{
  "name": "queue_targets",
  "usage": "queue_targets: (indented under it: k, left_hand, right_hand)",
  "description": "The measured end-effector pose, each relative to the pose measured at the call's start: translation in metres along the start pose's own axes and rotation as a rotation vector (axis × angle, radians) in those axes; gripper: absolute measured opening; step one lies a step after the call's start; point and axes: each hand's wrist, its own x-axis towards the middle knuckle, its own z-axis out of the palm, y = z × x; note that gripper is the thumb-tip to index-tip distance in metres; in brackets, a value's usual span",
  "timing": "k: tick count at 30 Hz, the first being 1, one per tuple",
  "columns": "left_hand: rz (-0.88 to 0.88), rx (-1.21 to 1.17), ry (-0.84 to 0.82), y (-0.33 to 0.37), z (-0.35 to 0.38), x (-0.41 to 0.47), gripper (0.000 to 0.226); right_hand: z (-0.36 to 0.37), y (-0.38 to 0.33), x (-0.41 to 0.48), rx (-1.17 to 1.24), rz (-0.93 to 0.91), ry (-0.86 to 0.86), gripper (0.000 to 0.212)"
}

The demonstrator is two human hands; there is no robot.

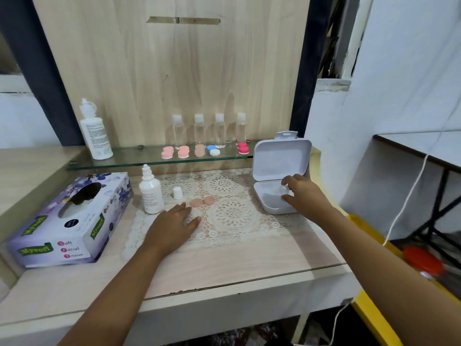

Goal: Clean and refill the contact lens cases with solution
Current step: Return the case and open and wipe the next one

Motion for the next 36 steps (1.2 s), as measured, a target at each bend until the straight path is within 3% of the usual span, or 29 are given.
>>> queue_targets:
  k: [4, 9, 19, 23, 27, 31, 36]
  left_hand:
    - [0.002, 0.000, -0.001, 0.000, 0.000, 0.000, 0.056]
    - [0.004, -0.004, -0.003, -0.001, 0.000, 0.001, 0.056]
    - [0.005, 0.004, 0.002, 0.000, -0.001, 0.000, 0.056]
    - [0.004, 0.000, -0.001, 0.000, -0.001, 0.000, 0.056]
    - [0.001, 0.000, 0.002, 0.000, -0.002, 0.000, 0.056]
    - [-0.002, 0.000, 0.006, 0.001, -0.002, -0.001, 0.056]
    - [0.003, 0.010, 0.009, 0.002, -0.002, -0.001, 0.055]
  right_hand:
    - [-0.004, -0.002, 0.004, -0.168, -0.174, 0.033, 0.031]
    - [-0.006, 0.001, 0.010, -0.395, -0.353, 0.037, 0.047]
    - [-0.004, 0.003, 0.012, -0.495, -0.462, 0.088, 0.051]
    - [0.000, 0.002, 0.013, -0.327, -0.370, 0.118, 0.045]
    - [0.002, -0.015, 0.012, 0.025, -0.203, 0.196, 0.030]
    - [0.009, -0.046, 0.010, 0.315, -0.174, 0.280, 0.028]
    - [0.022, -0.091, 0.000, 0.535, -0.148, 0.144, 0.030]
